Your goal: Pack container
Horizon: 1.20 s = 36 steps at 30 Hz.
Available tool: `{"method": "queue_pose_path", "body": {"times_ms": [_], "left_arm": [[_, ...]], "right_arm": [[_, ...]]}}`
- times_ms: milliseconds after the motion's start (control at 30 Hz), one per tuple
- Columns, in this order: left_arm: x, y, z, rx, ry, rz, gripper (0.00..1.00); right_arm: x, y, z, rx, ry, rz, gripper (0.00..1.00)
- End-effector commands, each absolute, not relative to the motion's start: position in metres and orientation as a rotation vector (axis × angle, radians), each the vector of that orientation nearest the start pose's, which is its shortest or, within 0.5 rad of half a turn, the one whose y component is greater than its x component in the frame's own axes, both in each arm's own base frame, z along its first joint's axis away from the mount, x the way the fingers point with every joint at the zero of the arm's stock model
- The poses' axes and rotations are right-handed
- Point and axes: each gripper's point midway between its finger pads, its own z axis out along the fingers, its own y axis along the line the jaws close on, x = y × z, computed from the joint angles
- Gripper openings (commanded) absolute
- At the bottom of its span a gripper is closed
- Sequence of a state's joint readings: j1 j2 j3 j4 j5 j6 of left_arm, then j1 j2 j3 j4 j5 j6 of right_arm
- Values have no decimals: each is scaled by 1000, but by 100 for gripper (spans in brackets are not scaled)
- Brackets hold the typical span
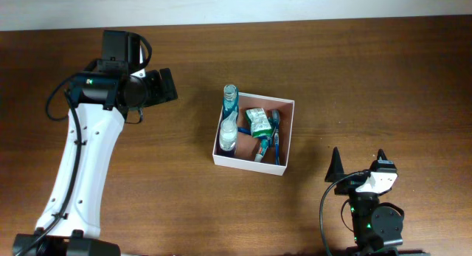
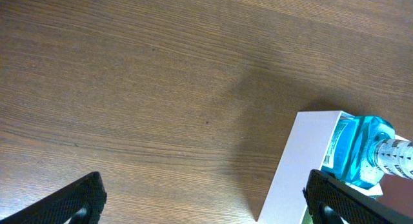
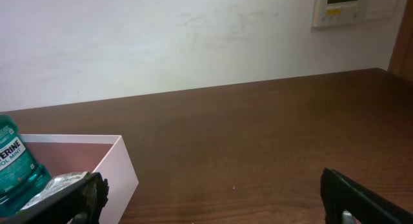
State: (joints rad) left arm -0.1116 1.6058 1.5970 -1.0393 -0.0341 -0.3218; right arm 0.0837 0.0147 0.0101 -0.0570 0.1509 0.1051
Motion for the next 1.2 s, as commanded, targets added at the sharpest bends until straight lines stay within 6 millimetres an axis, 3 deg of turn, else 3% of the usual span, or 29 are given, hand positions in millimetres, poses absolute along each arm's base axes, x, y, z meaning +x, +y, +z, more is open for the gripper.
{"method": "queue_pose_path", "body": {"times_ms": [0, 967, 1100, 1167], "left_arm": [[396, -38, 232, -286, 2580, -114, 99], [395, -38, 232, -285, 2581, -114, 99], [389, -38, 251, -280, 2532, -127, 99], [377, -36, 277, -274, 2462, -144, 99]], "right_arm": [[246, -5, 159, 131, 1630, 23, 98], [246, -5, 159, 131, 1630, 23, 98], [246, -5, 159, 131, 1630, 24, 98], [246, -5, 159, 131, 1630, 23, 98]]}}
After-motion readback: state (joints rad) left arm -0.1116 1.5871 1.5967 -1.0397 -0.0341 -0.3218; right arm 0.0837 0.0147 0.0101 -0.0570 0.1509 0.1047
